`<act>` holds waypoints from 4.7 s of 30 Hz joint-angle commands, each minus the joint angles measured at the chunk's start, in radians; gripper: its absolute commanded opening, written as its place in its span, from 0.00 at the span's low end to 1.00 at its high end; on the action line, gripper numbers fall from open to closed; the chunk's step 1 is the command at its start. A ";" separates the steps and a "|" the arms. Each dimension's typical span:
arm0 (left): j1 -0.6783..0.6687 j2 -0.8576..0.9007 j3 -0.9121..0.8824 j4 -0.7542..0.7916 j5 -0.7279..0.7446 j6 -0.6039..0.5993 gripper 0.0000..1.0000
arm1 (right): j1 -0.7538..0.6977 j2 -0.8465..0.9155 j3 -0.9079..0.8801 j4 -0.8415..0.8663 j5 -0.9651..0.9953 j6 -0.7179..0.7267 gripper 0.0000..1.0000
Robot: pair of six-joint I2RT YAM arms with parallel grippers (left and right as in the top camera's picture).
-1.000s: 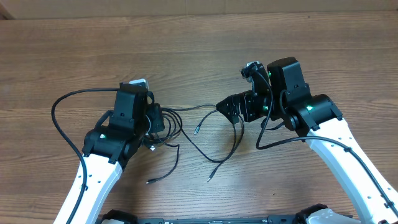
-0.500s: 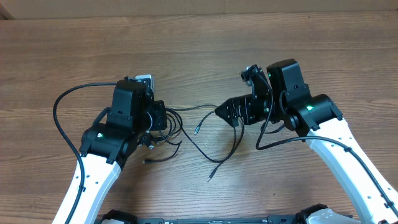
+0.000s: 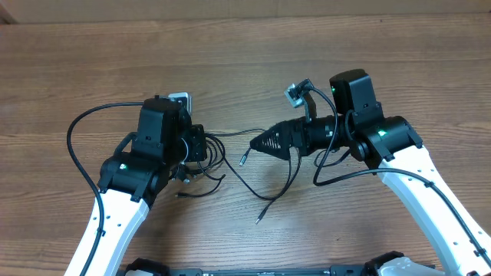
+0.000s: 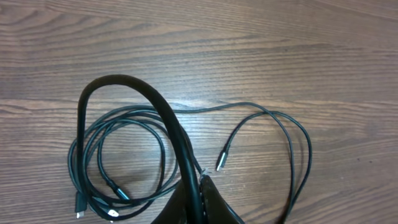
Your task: Untangle cables
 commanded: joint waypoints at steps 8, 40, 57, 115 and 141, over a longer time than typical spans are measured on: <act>0.003 0.000 0.029 -0.044 0.025 0.026 0.04 | -0.002 -0.215 0.018 -0.140 0.337 0.230 1.00; 0.004 -0.001 0.205 -0.096 0.108 0.150 0.04 | 0.093 -0.366 -0.235 -0.135 0.673 0.609 1.00; 0.004 0.000 0.209 -0.135 0.133 0.077 0.04 | 0.399 -0.406 -0.376 0.033 0.956 0.758 1.00; 0.004 -0.002 0.443 0.041 0.613 0.149 0.04 | 0.400 0.008 -0.375 0.829 0.903 -0.018 1.00; 0.004 -0.001 0.443 0.138 0.792 0.084 0.04 | 0.402 0.109 -0.375 0.994 0.705 -0.003 0.14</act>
